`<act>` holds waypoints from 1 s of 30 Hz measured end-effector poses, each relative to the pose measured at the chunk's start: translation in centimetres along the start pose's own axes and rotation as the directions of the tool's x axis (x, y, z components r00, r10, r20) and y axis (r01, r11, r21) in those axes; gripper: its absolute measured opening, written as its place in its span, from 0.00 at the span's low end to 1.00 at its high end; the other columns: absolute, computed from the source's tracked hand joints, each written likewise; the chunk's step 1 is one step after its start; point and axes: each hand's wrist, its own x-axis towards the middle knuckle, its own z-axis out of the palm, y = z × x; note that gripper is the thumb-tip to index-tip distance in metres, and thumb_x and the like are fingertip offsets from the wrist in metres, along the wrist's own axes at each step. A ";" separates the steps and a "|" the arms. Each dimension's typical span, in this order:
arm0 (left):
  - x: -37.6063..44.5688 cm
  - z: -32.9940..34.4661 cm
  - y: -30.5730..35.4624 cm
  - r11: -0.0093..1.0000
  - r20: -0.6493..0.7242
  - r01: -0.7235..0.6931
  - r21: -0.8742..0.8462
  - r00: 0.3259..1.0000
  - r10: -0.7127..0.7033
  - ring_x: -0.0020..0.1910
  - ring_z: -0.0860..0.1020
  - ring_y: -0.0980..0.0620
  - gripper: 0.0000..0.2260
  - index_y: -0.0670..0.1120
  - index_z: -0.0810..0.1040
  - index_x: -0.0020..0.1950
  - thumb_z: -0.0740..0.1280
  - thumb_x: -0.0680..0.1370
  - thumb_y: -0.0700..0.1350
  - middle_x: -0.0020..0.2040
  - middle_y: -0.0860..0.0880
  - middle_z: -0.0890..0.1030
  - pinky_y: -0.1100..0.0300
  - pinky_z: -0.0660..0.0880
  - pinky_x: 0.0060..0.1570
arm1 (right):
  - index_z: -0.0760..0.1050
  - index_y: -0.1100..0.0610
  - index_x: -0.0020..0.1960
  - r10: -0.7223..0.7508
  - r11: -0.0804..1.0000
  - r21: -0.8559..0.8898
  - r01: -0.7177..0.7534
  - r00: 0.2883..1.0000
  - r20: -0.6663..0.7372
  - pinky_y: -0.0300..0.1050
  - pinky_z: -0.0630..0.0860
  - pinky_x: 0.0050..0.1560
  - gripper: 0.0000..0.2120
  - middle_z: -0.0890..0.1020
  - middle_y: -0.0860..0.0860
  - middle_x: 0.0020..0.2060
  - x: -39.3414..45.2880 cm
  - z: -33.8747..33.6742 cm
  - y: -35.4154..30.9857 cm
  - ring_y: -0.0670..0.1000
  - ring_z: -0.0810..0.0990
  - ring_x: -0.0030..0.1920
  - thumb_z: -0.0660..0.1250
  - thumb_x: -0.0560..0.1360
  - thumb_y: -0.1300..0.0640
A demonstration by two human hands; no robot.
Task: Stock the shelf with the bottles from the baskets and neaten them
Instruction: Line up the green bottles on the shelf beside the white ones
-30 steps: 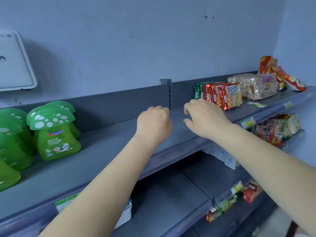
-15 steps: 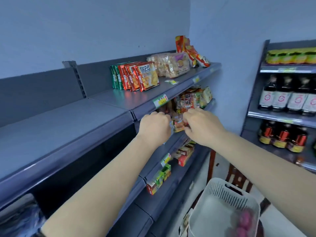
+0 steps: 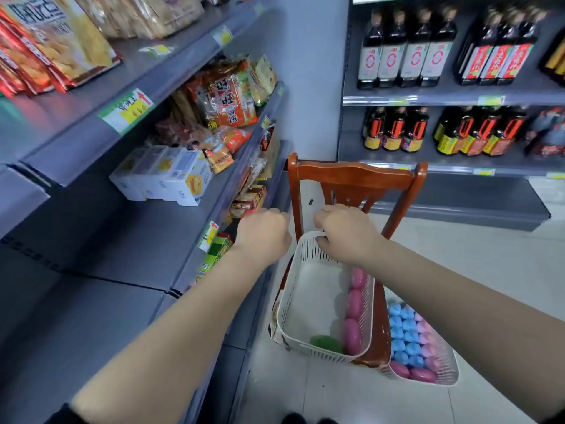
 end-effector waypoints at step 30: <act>-2.0 42.8 7.2 0.901 0.897 0.324 -0.290 0.419 0.138 0.61 0.74 0.45 0.25 0.43 0.66 0.71 0.66 0.74 0.37 0.65 0.42 0.74 0.58 0.71 0.56 | 0.67 0.66 0.63 0.203 0.711 0.148 -0.688 0.402 0.893 0.40 0.70 0.30 0.16 0.77 0.55 0.44 -5.7 41.0 3.5 0.54 0.75 0.43 0.61 0.75 0.66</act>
